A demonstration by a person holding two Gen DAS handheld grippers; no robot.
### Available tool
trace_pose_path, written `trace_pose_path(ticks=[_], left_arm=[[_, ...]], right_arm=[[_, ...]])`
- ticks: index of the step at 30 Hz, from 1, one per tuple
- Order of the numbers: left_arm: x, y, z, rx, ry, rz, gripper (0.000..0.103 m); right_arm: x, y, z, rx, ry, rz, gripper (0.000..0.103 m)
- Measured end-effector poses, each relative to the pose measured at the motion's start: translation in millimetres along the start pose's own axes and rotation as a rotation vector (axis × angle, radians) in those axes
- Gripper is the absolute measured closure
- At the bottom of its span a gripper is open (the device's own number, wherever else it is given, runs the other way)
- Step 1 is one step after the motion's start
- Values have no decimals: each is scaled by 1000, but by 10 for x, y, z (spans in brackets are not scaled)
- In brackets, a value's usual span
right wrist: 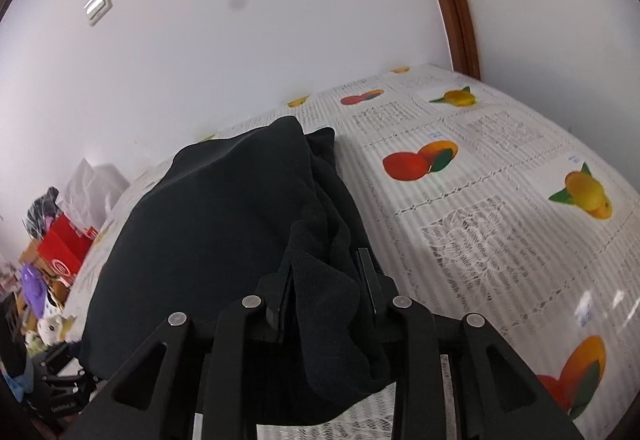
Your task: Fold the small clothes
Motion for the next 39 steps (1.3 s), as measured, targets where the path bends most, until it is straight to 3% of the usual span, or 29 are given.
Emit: trace_pose_path(ticks=[5, 7, 9, 13, 16, 19, 24, 28, 30, 32, 35, 39], left_arm=[[-24, -159, -112, -64, -51, 24, 30], [-7, -165, -111, -70, -35, 28, 30], [-10, -178, -59, -71, -20, 25, 30], [-7, -166, -53, -76, -24, 27, 30], [-21, -156, -29, -69, -33, 33, 30], [-12, -140, -41, -64, -62, 49, 30], [77, 53, -115, -24, -89, 75, 33], [38, 323, -87, 85, -52, 40, 33], [-30, 464, -77, 104, -57, -3, 33], [-130, 565, -56, 122, -52, -44, 33], [-269, 500, -49, 119, -45, -64, 33], [-332, 126, -24, 0, -97, -37, 32]], right_arm=[[-104, -32, 92, 0, 40, 10, 89], [-221, 197, 52, -48, 35, -105, 89], [-248, 317, -51, -58, -25, -155, 89], [-53, 65, -126, 20, 21, -23, 85], [-50, 215, -190, 88, 50, -51, 69], [-114, 484, -195, 187, 82, -96, 67], [-172, 644, 77, 144, 209, -150, 67], [-14, 430, 126, 136, 275, -53, 72], [93, 372, -4, 167, 275, -4, 74], [121, 482, -103, 144, 241, 10, 73], [73, 582, -103, 191, 288, 14, 73], [-123, 664, -80, 210, 286, -17, 73]])
Point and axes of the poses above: each gripper's, at about its wrist camera, not at the fingertips, and y roughly against the way its jaws point, z to its left, x to its underside, the point moved 1 cm from there along -y, roughly the way its jaws point, and after that the axes turned 11 degrees about -z, right-handed, at the moved point
